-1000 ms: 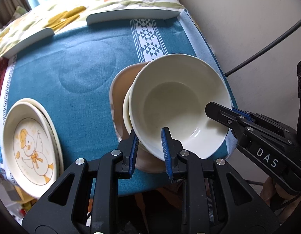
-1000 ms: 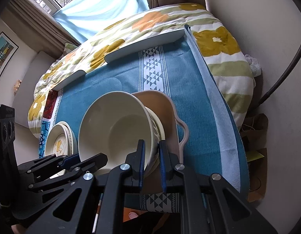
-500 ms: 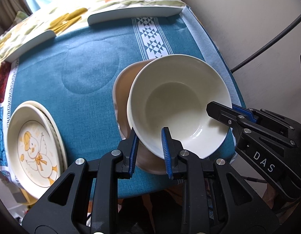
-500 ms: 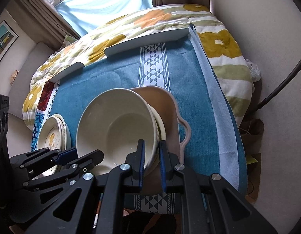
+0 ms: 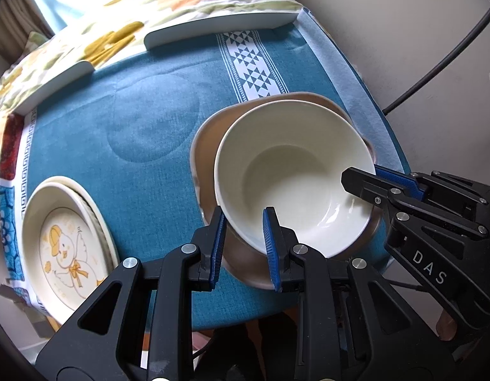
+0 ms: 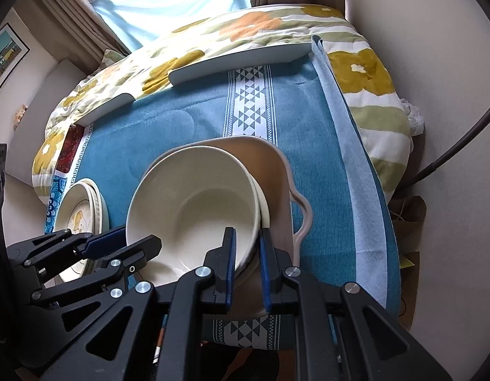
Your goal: Organize plates and bowls
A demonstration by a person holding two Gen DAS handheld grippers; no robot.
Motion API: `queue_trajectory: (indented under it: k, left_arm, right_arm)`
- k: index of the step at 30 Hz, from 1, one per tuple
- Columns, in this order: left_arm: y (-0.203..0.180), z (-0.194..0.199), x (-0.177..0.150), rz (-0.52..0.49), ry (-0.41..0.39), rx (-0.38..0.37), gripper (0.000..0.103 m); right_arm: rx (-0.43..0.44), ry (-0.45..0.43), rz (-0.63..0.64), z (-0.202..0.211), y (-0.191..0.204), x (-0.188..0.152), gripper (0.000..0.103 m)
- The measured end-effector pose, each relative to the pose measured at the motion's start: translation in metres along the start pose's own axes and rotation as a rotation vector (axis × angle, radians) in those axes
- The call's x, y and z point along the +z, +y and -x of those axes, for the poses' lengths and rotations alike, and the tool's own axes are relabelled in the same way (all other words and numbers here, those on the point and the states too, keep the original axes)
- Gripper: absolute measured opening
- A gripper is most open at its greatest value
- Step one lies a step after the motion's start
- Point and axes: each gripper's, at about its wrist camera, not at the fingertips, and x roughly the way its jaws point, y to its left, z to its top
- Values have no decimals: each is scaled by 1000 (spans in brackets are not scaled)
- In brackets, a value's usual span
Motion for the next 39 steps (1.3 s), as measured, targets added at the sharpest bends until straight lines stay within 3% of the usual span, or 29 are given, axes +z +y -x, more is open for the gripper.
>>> queue_trajectory:
  k: [8, 16, 18, 20, 22, 23, 24, 25, 31, 39]
  left_arm:
    - [4, 3, 1, 19, 9, -30, 21]
    - [24, 60, 14, 46, -122, -38, 24]
    - [29, 76, 15, 44, -157, -32, 46]
    - [35, 95, 14, 45, -221, 2, 99]
    - [39, 110, 11, 36, -293, 33, 103]
    - [41, 115, 9, 24, -304, 44, 103]
    - [43, 116, 8, 10, -297, 52, 103]
    - [46, 117, 7, 1, -284, 57, 103]
    - [62, 88, -2, -22, -114, 45, 103]
    - [45, 23, -14, -86, 76, 40, 102]
  right_arm:
    - [13, -8, -18, 8, -2, 2, 13]
    - [62, -81, -6, 49, 1, 12, 13]
    - [72, -104, 17, 63, 4, 15, 13]
    - [71, -136, 48, 77, 8, 17, 15]
    - [61, -153, 80, 87, 10, 17, 41]
    - [54, -157, 100, 91, 10, 17, 75]
    - [46, -168, 123, 95, 10, 16, 101]
    - [33, -179, 145, 98, 8, 15, 102]
    - [-107, -19, 207, 88, -17, 17, 102]
    - [-119, 161, 324, 28, -30, 10, 100]
